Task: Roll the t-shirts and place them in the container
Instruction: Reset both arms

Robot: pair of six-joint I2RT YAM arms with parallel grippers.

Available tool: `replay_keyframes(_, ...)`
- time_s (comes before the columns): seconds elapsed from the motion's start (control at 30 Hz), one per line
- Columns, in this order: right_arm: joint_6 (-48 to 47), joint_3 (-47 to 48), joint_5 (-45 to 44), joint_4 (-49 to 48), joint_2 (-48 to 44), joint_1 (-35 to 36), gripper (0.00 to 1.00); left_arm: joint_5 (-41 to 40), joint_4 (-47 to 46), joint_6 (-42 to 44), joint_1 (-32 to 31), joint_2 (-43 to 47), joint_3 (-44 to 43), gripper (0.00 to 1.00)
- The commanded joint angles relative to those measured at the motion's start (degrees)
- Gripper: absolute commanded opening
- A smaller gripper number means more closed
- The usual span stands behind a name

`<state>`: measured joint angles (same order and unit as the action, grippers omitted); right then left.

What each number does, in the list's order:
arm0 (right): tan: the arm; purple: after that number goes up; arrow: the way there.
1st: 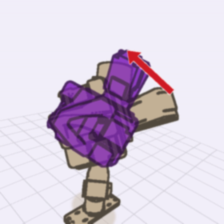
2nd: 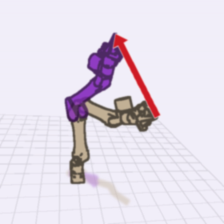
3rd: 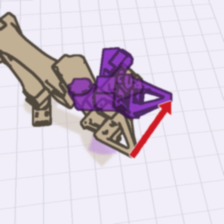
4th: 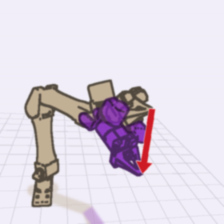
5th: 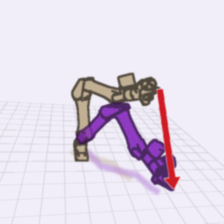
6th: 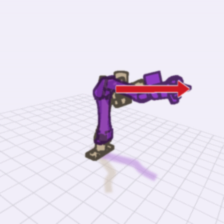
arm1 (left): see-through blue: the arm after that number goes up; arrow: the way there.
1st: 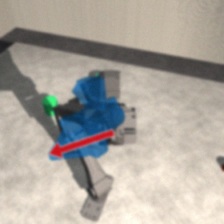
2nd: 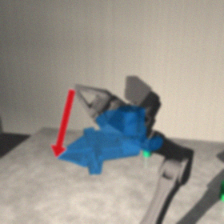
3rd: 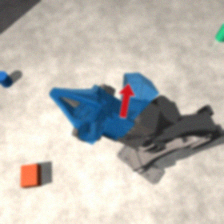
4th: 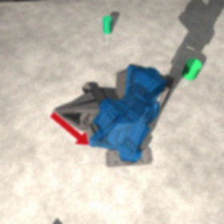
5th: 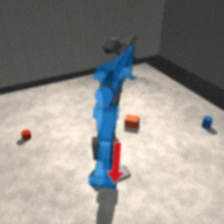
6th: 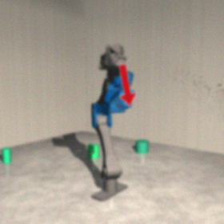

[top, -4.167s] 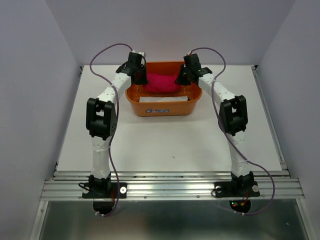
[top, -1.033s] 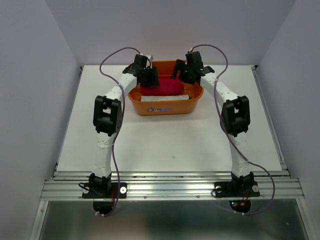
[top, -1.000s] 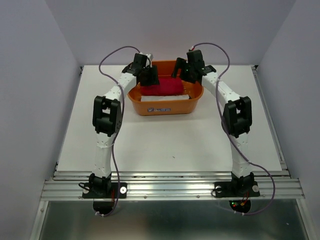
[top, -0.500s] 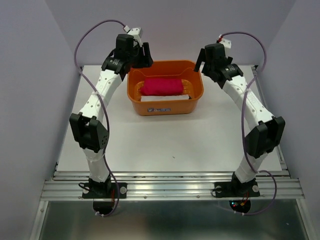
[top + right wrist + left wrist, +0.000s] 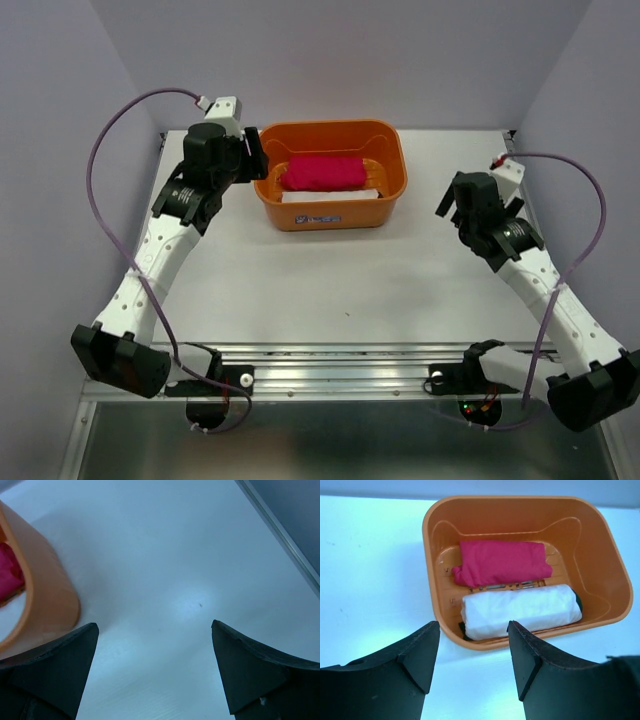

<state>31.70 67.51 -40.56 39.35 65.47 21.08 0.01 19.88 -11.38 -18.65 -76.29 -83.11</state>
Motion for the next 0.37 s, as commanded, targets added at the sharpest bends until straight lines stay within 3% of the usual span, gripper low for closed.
replay_keyframes(0.0, 5.73, -7.64, -2.25, 2.47, -7.10, 0.01, 1.00, -4.84, -3.09, -1.89, -0.07, 6.66, 6.98, 0.68)
replay_keyframes(0.33, 11.19, -14.51, -2.51, 6.79, -14.15, 0.01, 1.00, -4.58, -1.87, -4.96, 0.02, 15.29, 20.26, 0.67)
